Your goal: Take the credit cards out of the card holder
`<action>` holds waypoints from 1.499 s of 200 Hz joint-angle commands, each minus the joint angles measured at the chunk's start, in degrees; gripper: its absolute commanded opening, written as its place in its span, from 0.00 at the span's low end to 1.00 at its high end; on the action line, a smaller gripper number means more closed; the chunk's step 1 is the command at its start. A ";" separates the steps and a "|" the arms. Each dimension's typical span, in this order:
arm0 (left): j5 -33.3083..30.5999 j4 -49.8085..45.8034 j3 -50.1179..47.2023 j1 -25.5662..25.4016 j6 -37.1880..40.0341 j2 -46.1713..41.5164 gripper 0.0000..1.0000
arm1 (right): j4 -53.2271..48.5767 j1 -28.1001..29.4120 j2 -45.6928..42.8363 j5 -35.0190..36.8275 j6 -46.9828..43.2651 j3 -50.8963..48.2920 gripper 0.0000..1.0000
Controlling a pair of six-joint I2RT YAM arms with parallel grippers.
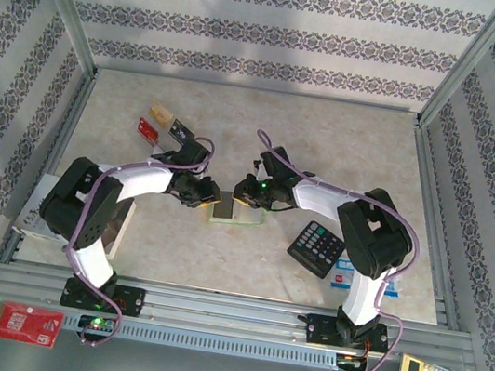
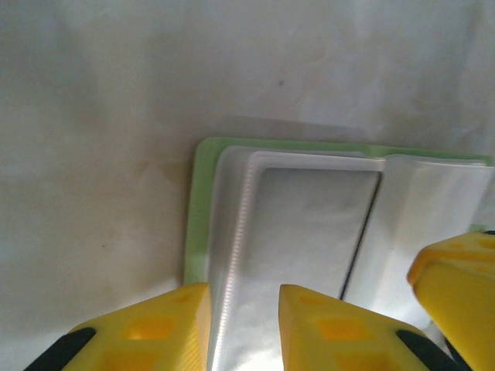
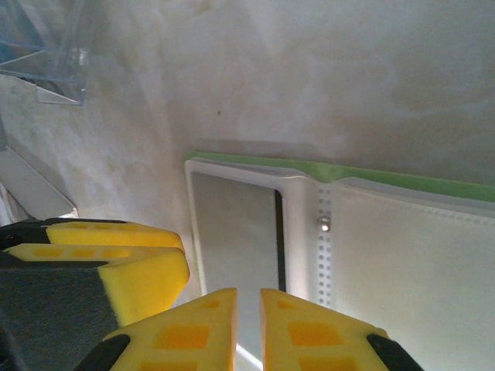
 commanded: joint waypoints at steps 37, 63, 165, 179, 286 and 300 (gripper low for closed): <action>1.42 -0.32 2.26 -0.13 0.62 1.92 0.21 | 0.86 0.28 2.91 -1.95 -0.23 1.62 0.16; 1.08 -0.66 1.68 -0.20 0.36 2.35 0.19 | -0.12 0.18 3.63 -1.01 -0.47 1.57 0.16; 1.16 -0.71 1.02 -0.18 0.08 3.59 0.13 | -0.68 -0.22 4.57 0.26 -1.36 0.75 0.14; 1.30 -0.67 0.93 -0.14 -0.01 3.60 0.13 | -0.66 -0.15 4.94 0.17 -1.55 0.78 0.14; 5.81 2.55 0.67 -0.43 0.25 6.45 0.10 | 1.21 -0.02 6.08 -4.64 -4.05 0.87 0.14; 5.41 2.15 0.83 -0.41 0.41 6.65 0.10 | 1.52 -0.04 5.98 -5.28 -4.61 0.92 0.15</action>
